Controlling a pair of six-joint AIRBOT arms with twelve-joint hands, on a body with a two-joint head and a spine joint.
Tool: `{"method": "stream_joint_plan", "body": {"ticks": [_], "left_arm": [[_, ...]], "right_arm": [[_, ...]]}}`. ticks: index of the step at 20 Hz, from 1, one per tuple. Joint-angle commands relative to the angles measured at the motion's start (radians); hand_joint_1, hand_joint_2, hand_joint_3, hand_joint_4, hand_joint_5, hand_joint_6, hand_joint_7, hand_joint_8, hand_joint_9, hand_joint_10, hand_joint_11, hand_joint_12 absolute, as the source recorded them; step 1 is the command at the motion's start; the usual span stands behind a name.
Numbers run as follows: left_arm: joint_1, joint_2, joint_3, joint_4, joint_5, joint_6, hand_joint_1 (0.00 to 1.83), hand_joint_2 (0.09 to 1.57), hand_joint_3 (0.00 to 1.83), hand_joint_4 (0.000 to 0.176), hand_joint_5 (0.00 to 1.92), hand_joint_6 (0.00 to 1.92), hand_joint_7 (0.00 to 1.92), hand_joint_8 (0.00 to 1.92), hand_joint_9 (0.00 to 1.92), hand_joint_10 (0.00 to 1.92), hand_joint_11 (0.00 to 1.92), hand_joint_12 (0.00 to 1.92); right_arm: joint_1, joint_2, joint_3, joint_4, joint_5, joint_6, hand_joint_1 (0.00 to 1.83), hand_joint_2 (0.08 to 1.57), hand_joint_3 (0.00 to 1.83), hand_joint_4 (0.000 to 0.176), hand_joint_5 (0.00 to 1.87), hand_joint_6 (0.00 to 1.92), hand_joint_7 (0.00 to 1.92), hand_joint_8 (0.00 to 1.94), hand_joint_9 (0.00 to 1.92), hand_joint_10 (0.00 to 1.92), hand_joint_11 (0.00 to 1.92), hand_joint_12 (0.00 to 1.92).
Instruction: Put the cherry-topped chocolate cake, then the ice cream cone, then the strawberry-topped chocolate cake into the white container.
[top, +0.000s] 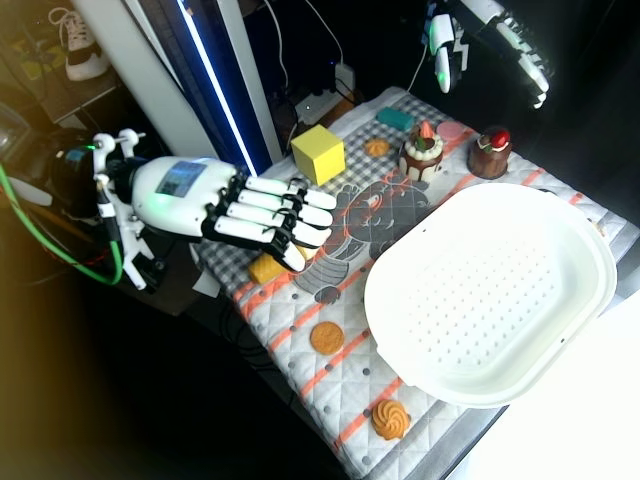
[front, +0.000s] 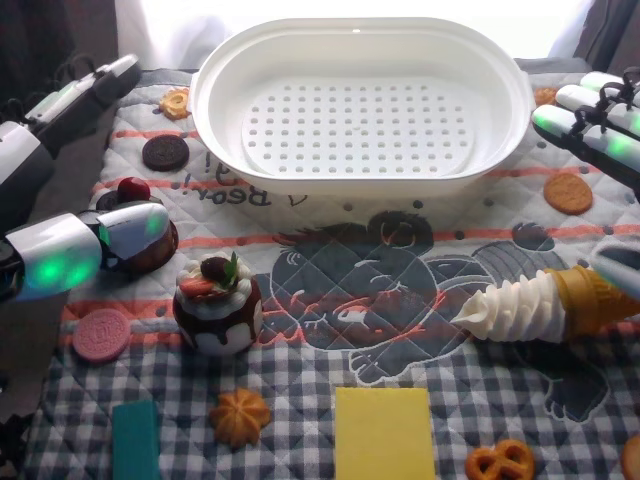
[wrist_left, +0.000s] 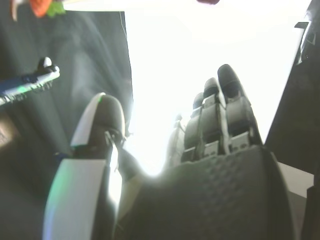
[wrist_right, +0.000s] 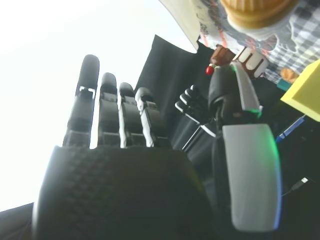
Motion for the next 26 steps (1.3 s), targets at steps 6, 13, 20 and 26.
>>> {"method": "stream_joint_plan", "body": {"ticks": [6, 13, 20, 26], "left_arm": [[-0.024, -0.031, 0.062, -0.057, -0.019, 0.0, 0.99, 1.12, 0.0, 0.061, 0.12, 0.01, 0.05, 0.01, 0.08, 0.02, 0.0, 0.85], [-0.055, -0.116, 0.167, -0.144, 0.131, 0.0, 1.04, 1.12, 0.0, 0.072, 0.15, 0.0, 0.07, 0.0, 0.14, 0.01, 0.0, 1.13], [-0.095, -0.185, 0.243, -0.194, 0.25, 0.053, 1.25, 1.19, 0.0, 0.0, 0.69, 0.94, 0.92, 1.25, 0.7, 1.05, 0.26, 1.86], [-0.119, -0.155, 0.191, -0.197, 0.152, 0.139, 1.34, 1.18, 0.0, 0.0, 0.84, 1.08, 0.84, 1.22, 0.78, 1.5, 0.51, 1.78]], "right_arm": [[0.001, -0.004, 0.002, 0.014, 0.132, -0.004, 0.3, 1.38, 0.0, 0.0, 0.0, 0.0, 0.0, 0.0, 0.0, 0.0, 0.0, 0.3], [-0.002, -0.007, 0.001, 0.022, 0.132, -0.004, 0.3, 1.36, 0.0, 0.0, 0.0, 0.0, 0.0, 0.0, 0.0, 0.0, 0.0, 0.93], [-0.005, -0.008, 0.001, 0.026, 0.132, -0.001, 0.32, 1.38, 0.0, 0.0, 0.0, 0.0, 0.0, 0.0, 0.0, 0.0, 0.0, 0.0], [-0.013, -0.009, 0.001, 0.034, 0.137, 0.001, 0.42, 1.38, 0.0, 0.0, 0.0, 0.0, 0.0, 0.0, 0.0, 0.0, 0.0, 0.0]]}}
